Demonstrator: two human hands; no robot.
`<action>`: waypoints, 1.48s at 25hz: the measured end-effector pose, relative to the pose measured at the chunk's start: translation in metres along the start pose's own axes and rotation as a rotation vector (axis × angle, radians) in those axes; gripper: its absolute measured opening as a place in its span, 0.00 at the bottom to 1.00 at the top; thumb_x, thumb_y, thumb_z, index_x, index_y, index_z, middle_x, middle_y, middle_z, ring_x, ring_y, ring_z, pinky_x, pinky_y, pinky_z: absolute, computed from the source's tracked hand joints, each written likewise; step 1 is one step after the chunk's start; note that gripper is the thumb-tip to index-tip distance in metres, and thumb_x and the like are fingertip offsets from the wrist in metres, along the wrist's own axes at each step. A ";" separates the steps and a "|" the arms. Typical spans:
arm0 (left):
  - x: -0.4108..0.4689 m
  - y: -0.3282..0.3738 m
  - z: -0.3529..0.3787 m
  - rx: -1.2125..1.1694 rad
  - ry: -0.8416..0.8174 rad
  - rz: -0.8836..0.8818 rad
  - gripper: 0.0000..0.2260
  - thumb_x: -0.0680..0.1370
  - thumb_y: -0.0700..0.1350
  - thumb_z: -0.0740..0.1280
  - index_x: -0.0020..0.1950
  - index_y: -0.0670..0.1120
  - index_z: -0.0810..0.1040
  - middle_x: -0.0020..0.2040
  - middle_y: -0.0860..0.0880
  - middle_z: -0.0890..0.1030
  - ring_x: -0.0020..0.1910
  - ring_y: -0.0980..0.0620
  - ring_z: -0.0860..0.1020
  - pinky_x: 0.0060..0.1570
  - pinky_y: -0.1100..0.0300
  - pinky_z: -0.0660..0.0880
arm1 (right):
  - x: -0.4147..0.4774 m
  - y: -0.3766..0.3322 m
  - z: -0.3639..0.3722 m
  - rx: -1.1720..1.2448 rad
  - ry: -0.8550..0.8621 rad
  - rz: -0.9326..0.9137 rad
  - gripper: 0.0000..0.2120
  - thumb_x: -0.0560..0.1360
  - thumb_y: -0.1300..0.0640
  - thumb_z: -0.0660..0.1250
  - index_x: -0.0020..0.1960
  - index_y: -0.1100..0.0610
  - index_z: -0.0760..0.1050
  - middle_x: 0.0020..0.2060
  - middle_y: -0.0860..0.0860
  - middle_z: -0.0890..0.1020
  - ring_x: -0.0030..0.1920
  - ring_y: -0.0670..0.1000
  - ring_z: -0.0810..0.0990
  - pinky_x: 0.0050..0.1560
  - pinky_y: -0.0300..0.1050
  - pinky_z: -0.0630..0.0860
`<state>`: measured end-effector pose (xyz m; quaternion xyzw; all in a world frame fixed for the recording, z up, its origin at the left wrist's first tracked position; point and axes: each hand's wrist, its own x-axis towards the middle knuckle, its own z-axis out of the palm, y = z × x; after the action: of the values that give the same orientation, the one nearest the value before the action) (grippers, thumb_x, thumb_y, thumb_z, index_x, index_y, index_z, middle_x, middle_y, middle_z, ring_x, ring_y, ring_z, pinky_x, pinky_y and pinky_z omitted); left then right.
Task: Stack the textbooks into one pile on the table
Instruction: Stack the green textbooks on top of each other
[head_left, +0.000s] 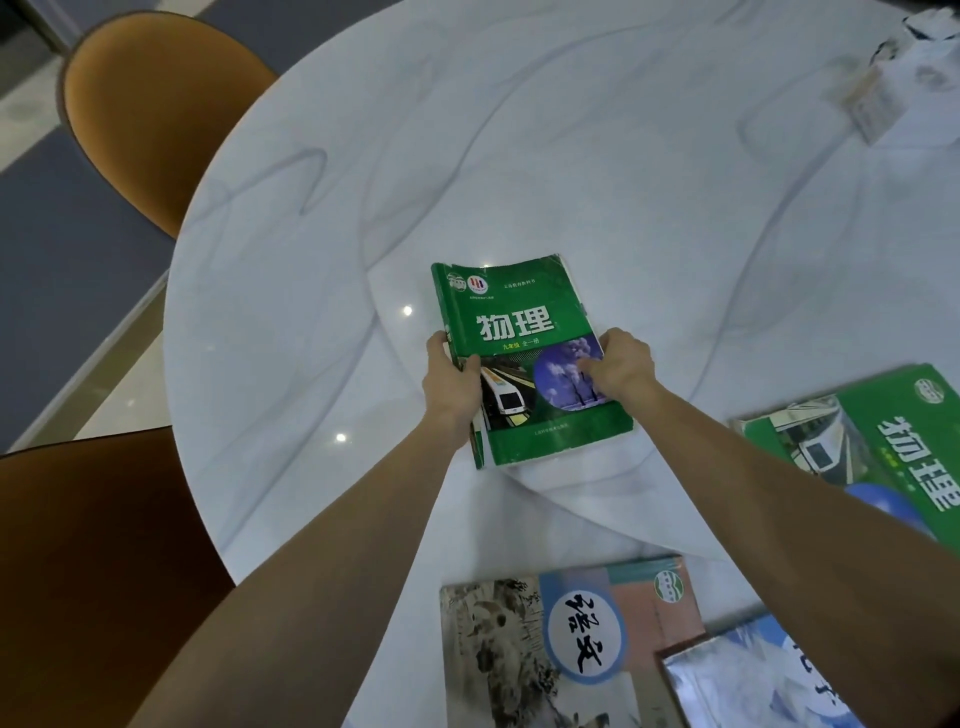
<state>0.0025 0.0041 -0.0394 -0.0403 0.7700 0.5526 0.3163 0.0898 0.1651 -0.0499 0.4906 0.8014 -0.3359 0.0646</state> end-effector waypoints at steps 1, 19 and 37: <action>-0.002 -0.004 0.002 -0.035 -0.036 0.027 0.18 0.80 0.40 0.57 0.69 0.53 0.62 0.56 0.41 0.81 0.52 0.42 0.81 0.56 0.44 0.79 | -0.001 0.001 -0.001 0.027 0.001 0.006 0.16 0.76 0.57 0.67 0.59 0.66 0.72 0.57 0.63 0.79 0.57 0.61 0.77 0.45 0.44 0.70; -0.008 0.027 0.070 -0.038 -0.345 0.129 0.19 0.82 0.37 0.57 0.71 0.49 0.64 0.42 0.47 0.81 0.38 0.54 0.81 0.30 0.66 0.79 | -0.037 0.080 -0.050 0.778 0.242 0.216 0.15 0.77 0.60 0.66 0.62 0.60 0.70 0.49 0.59 0.78 0.47 0.57 0.78 0.50 0.49 0.77; -0.013 0.031 0.086 1.029 -0.263 0.548 0.12 0.79 0.39 0.60 0.59 0.40 0.78 0.58 0.39 0.78 0.55 0.40 0.78 0.56 0.49 0.77 | -0.054 0.084 -0.060 0.013 0.134 0.168 0.14 0.77 0.59 0.60 0.57 0.65 0.75 0.56 0.64 0.79 0.55 0.62 0.78 0.52 0.49 0.76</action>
<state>0.0383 0.0879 -0.0226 0.3869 0.8756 0.1704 0.2335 0.2005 0.1852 -0.0203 0.5778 0.7578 -0.3010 0.0357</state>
